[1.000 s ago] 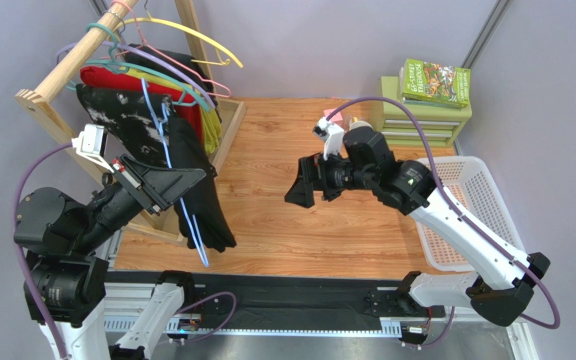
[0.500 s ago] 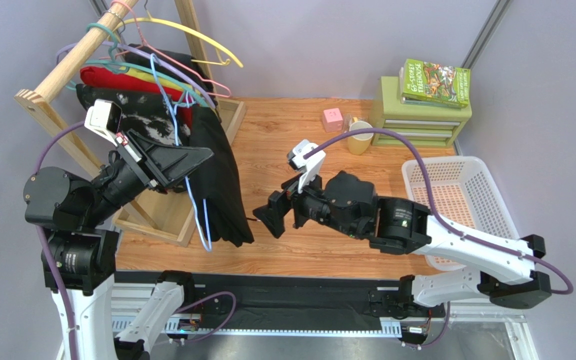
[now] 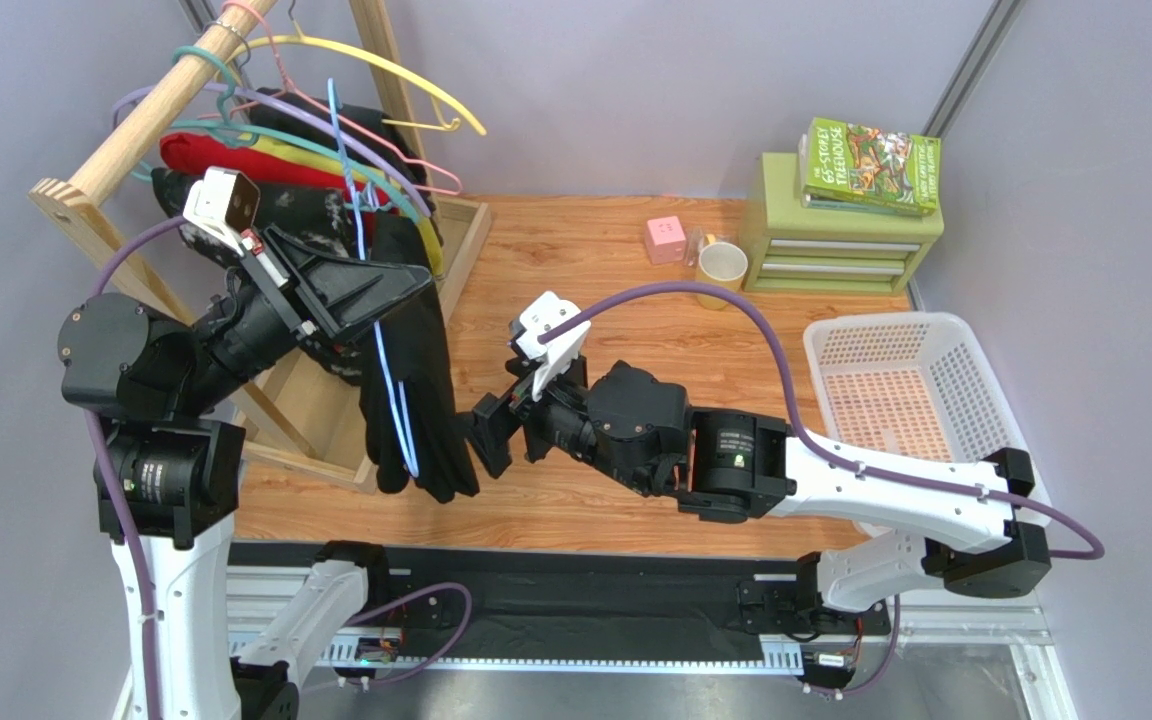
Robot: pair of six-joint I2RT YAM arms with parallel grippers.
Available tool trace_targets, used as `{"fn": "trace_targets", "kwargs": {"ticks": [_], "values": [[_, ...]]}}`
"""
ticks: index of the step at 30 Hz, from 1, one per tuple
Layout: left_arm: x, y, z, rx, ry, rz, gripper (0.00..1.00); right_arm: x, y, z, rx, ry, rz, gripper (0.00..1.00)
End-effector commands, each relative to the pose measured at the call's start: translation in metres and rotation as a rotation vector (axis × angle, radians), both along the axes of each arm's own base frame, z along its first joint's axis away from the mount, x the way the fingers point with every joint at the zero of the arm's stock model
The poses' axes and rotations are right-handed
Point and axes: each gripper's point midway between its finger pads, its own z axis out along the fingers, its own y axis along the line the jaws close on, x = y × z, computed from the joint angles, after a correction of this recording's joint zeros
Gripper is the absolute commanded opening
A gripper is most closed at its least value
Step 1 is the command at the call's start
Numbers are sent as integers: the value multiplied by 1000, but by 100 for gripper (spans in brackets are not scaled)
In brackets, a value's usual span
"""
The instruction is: Remove the trousers from the hanger
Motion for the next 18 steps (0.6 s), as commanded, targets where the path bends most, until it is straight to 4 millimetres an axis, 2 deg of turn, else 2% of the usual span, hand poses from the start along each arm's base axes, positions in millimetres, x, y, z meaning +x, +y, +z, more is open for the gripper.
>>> {"fn": "trace_targets", "kwargs": {"ticks": [1, 8, 14, 18], "values": [[-32, -1, 37, -9, -191, -47, 0, -4, 14, 44, 118, -52, 38, 86], [-34, -2, 41, -16, -199, -61, 0, -5, 20, 51, 138, -65, 47, 80], [-36, -2, 44, -18, -206, -63, 0, 12, 25, 51, 114, -113, -32, 79], [-39, -2, 48, -26, -213, -69, 0, 25, 24, 50, 117, -140, -118, 72]]}}
